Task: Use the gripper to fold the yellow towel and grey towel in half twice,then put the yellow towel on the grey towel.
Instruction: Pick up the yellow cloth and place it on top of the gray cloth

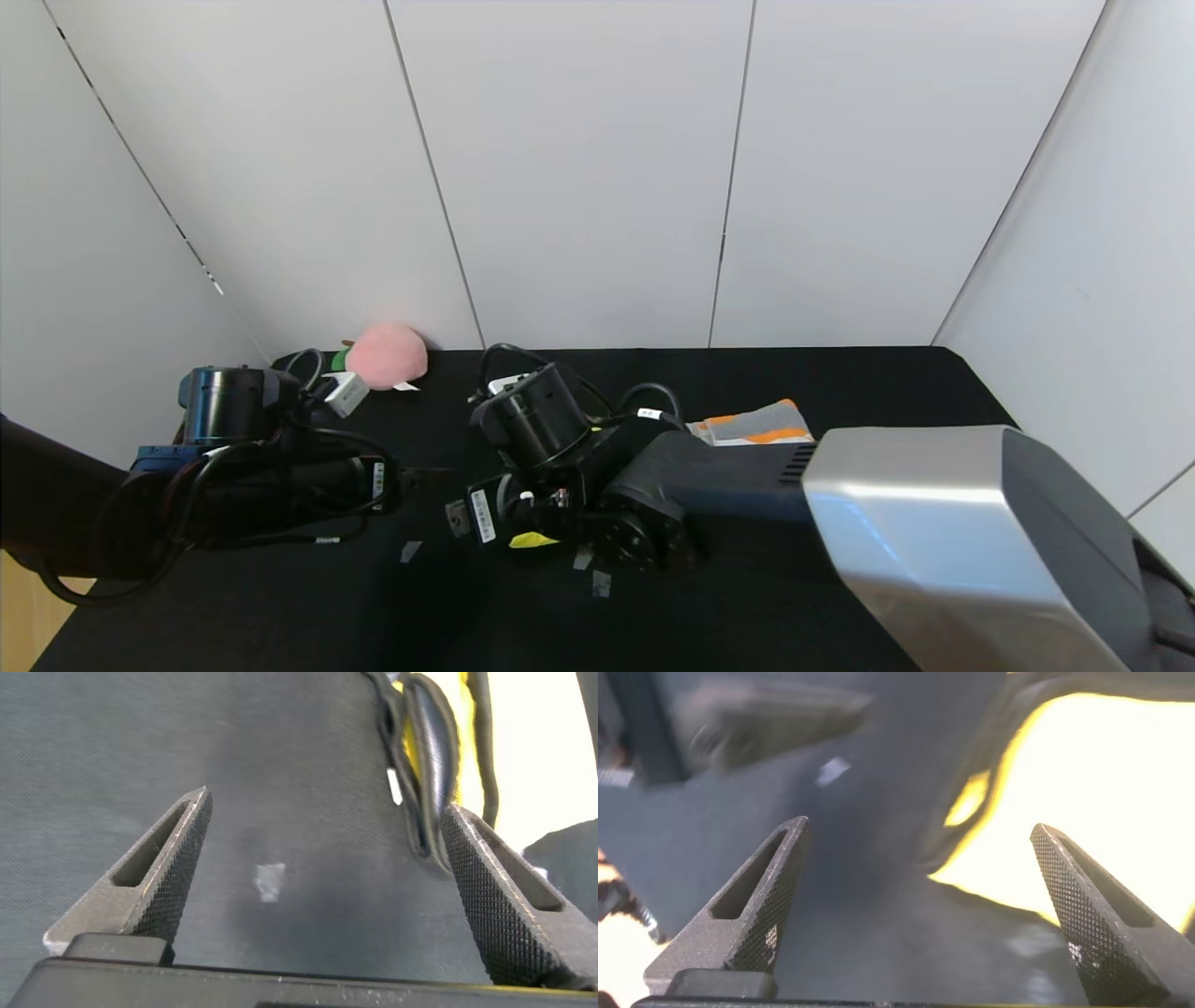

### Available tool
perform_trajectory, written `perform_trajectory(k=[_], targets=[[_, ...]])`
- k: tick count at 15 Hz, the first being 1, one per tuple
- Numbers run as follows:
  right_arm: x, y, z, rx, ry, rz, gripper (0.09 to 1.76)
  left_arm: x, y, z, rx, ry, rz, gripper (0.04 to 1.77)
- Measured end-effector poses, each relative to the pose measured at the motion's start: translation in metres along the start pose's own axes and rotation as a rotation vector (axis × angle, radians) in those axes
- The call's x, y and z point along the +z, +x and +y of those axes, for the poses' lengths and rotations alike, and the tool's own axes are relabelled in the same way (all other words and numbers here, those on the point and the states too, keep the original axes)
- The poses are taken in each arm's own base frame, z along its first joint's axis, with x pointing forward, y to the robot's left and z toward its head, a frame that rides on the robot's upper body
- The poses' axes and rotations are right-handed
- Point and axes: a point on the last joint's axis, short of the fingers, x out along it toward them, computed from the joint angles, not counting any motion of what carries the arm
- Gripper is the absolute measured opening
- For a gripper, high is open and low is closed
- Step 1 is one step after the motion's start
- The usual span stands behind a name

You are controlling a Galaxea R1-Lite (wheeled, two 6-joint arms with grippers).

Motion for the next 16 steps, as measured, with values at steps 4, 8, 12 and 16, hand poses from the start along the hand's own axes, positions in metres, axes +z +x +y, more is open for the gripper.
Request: perform_trajectory(k=[4,8,12,16], targets=[[0.012,-0.013,-0.044,-0.08,0.046,0.008,1.7,-0.005,0.003,-0.019,-0.106,-0.062,0.03,1.72],[0.015,-0.016,-0.073,-0.133,0.085,0.01,1.7,-0.007,0.005,-0.028,-0.225,-0.126,0.058,1.72],[0.013,-0.01,-0.086,-0.153,0.099,0.016,1.7,-0.009,0.013,-0.029,-0.276,-0.126,0.082,1.72],[0.009,0.003,-0.093,-0.155,0.109,-0.008,1.7,-0.003,0.032,-0.03,-0.285,-0.119,0.088,1.72]])
